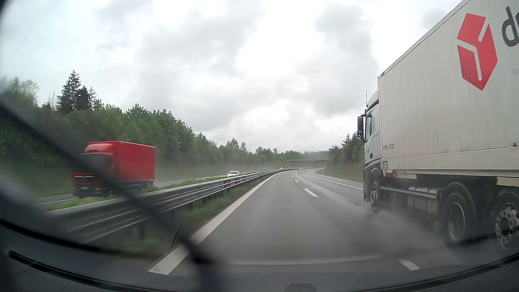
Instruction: Follow the waypoints while adhering to traffic rules and regulations
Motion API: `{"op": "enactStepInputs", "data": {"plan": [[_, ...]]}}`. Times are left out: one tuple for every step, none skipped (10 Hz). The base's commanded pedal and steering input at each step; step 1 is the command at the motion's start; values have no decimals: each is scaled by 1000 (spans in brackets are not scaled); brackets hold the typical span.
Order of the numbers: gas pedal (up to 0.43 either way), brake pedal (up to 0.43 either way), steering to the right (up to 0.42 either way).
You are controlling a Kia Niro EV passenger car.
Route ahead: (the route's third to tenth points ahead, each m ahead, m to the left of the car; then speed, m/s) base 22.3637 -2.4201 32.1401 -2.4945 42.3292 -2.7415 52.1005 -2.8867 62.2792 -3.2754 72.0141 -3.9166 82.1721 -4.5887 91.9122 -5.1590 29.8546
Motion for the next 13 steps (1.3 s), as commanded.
{"op": "enactStepInputs", "data": {"plan": [[248, 0, 3], [248, 0, 4], [248, 0, 4], [248, 0, 4], [248, 0, 4], [248, 0, 4], [248, 0, 4], [248, 0, 4], [248, 0, 4], [248, 0, 4], [248, 0, 4], [248, 0, 4], [248, 0, 4]]}}
